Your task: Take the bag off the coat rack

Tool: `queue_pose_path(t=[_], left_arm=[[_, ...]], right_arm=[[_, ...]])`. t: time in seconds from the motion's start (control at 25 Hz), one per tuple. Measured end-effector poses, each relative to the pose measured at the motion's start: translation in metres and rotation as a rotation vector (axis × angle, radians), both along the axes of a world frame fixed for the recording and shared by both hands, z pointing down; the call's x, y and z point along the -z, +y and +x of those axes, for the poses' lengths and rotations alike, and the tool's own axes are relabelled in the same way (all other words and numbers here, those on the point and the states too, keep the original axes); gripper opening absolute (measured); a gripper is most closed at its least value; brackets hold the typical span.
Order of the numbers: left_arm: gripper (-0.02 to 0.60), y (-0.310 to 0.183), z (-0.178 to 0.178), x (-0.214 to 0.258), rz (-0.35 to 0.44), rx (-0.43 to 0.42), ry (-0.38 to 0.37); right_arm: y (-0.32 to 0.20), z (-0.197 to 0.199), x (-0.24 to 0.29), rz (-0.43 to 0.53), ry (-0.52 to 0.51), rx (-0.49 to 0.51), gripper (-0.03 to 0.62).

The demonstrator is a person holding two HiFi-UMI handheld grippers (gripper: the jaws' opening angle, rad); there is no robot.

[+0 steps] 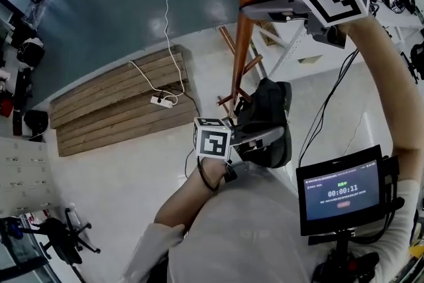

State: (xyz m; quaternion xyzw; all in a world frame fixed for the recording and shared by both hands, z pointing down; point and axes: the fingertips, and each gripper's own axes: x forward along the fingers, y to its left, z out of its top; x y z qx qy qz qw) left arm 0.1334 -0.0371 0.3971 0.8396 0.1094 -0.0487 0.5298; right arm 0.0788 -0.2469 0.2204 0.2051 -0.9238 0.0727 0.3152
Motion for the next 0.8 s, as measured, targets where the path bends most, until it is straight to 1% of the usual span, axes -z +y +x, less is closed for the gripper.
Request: queue_pose_path(t=[0.12, 0.28, 0.36, 0.4, 0.48, 0.6, 0.68, 0.8], left_arm=[[0.035, -0.001, 0.001, 0.0, -0.019, -0.003, 0.004], [0.035, -0.001, 0.002, 0.0, -0.029, -0.015, 0.002], [0.034, -0.001, 0.003, -0.001, -0.034, -0.027, -0.002], [0.034, -0.001, 0.002, -0.002, -0.038, -0.031, -0.003], [0.034, -0.005, 0.001, -0.003, -0.05, -0.042, -0.007], [0.034, -0.005, -0.002, -0.002, -0.048, -0.085, -0.012], [0.034, 0.011, -0.007, 0.0, -0.044, -0.12, -0.01], [0.035, 0.057, -0.02, 0.001, -0.038, -0.16, 0.009]], right_arm=[[-0.001, 0.012, 0.0, 0.007, 0.032, -0.001, 0.17], [-0.004, 0.026, 0.016, 0.044, 0.069, -0.021, 0.172], [-0.006, 0.04, 0.027, 0.08, 0.082, -0.058, 0.172], [-0.008, 0.048, 0.035, 0.1, 0.071, -0.084, 0.172], [-0.01, 0.067, 0.057, 0.141, -0.001, -0.156, 0.172], [0.003, 0.094, 0.086, 0.195, -0.171, -0.298, 0.17], [0.033, 0.111, 0.089, 0.226, -0.271, -0.397, 0.17], [0.098, 0.133, 0.076, 0.266, -0.396, -0.54, 0.17]])
